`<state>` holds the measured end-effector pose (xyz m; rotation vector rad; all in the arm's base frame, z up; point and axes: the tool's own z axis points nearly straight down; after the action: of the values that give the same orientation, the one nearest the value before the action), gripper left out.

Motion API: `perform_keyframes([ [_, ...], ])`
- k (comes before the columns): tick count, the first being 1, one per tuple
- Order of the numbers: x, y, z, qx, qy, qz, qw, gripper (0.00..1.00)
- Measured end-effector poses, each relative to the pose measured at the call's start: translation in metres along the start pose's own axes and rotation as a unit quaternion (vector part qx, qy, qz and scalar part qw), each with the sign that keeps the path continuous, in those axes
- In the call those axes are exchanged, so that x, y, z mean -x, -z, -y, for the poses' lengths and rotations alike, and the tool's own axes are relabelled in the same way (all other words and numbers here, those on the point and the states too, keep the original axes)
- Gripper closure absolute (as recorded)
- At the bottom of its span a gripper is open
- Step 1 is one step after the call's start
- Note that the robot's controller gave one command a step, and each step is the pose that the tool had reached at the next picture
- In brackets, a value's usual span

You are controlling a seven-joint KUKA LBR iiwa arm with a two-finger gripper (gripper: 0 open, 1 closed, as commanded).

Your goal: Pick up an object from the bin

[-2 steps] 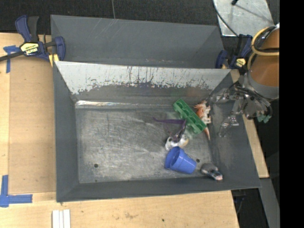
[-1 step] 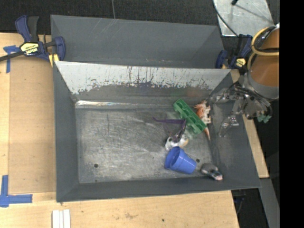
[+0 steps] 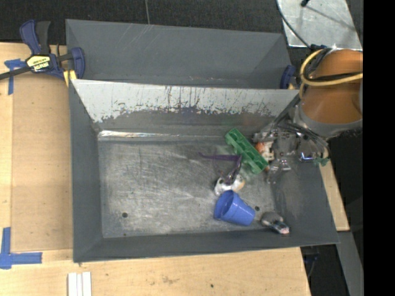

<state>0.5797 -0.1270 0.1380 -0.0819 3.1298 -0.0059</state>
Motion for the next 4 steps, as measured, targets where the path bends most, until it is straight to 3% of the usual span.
perform_keyframes([
  [1, -0.015, -0.032, 0.000, 0.001, 0.086, 0.0089, 0.9962, 0.00],
  [2, 0.010, -0.049, 0.015, -0.001, 0.197, 0.0161, 0.9803, 1.00],
  [3, 0.010, -0.049, 0.015, -0.001, 0.197, 0.0160, 0.9803, 1.00],
  [4, 0.000, -0.012, 0.016, 0.003, 0.200, -0.0041, 0.9798, 1.00],
])
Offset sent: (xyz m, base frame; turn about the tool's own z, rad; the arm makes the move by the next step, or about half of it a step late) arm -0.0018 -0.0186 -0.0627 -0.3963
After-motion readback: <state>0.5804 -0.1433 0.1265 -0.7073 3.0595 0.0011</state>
